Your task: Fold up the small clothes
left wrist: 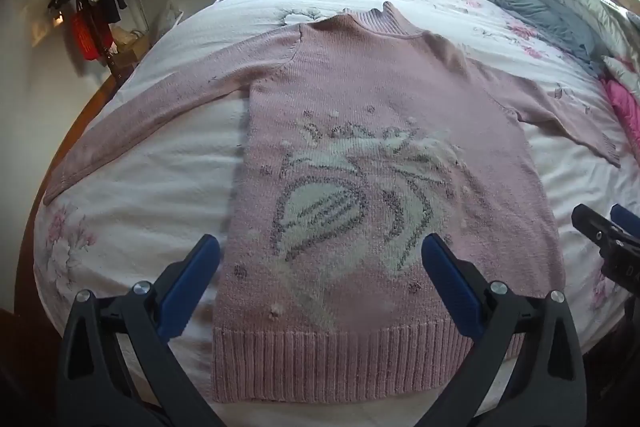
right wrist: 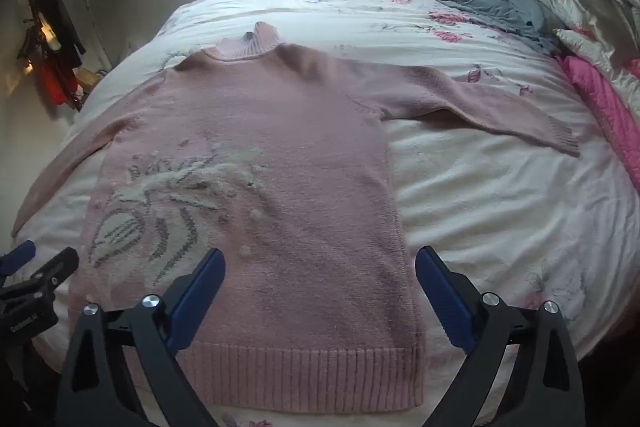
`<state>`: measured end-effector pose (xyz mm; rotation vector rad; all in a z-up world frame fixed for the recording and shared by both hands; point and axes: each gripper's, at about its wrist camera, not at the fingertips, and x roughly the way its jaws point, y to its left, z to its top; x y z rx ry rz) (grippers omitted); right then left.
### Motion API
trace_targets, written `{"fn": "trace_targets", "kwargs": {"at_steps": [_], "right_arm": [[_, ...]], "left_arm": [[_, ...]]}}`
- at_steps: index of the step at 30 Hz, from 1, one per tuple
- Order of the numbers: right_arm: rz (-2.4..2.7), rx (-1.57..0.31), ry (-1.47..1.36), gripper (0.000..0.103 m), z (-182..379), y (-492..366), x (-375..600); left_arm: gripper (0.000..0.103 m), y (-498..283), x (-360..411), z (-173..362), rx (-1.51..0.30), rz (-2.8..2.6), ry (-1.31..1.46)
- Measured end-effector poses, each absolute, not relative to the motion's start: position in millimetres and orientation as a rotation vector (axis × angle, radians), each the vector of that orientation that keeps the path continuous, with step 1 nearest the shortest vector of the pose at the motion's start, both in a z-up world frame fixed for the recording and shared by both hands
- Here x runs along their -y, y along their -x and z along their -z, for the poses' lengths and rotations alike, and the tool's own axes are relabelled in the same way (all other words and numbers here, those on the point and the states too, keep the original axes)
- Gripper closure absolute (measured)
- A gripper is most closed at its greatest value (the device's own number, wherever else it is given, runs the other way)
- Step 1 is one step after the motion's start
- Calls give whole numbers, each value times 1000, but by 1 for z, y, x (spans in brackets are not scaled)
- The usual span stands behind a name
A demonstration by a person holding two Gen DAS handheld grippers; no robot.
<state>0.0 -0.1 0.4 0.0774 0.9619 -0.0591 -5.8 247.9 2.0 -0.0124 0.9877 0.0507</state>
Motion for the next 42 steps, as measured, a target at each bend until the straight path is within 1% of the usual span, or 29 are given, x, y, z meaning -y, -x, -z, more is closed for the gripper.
{"fn": "trace_targets", "kwargs": {"at_steps": [7,17,42], "right_arm": [[77,-942,-67,4,-3,1,3],[61,-923,-66,4,-4,2,1],[55,-967,-41,4,0,-5,-2]], "left_arm": [[3,2,-247,2,-990,-76,-19],[3,0,-250,3,-988,-92,-4],[3,2,-259,1,-971,-104,-9]]}}
